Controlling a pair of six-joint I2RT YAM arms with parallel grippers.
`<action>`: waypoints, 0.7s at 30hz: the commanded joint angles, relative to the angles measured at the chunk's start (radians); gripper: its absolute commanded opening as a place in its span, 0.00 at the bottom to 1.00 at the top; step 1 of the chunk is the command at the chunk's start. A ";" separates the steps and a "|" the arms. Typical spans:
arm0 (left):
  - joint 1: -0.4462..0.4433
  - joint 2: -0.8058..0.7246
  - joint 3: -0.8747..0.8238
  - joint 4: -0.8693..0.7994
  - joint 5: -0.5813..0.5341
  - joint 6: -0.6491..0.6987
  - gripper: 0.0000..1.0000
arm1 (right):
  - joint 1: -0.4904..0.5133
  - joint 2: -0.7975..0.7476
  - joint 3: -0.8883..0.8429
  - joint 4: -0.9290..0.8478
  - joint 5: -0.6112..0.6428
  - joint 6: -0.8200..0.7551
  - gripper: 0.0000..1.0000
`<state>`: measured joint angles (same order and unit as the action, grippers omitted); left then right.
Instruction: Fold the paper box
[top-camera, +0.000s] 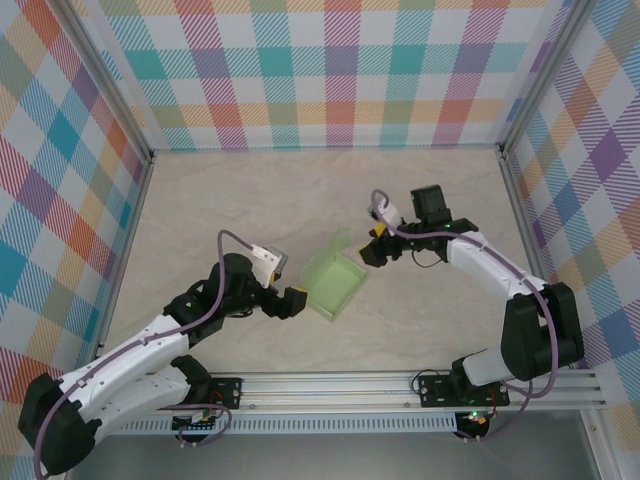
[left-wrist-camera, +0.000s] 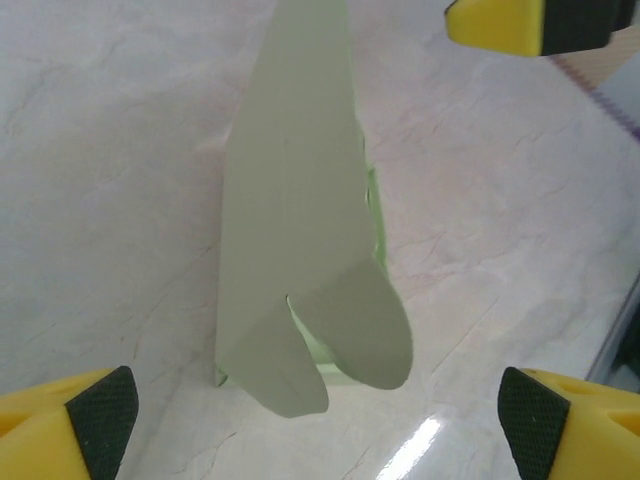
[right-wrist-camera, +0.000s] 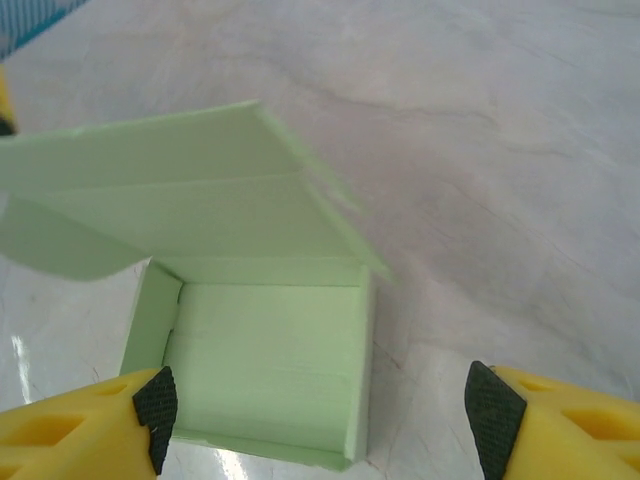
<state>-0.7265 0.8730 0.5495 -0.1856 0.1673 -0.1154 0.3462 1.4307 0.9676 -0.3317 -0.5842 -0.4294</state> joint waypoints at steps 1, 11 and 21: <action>-0.073 0.033 0.026 -0.022 -0.153 0.022 0.91 | 0.016 0.031 -0.023 0.110 -0.003 -0.204 0.77; -0.159 0.146 0.026 0.093 -0.261 -0.048 0.76 | 0.035 0.225 0.120 0.102 -0.095 -0.340 0.69; -0.172 0.186 -0.015 0.161 -0.351 -0.072 0.65 | 0.086 0.250 0.062 0.263 -0.073 -0.274 0.37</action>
<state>-0.8833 1.0592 0.5503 -0.0742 -0.1501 -0.1726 0.4282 1.6737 1.0550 -0.1501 -0.6254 -0.7124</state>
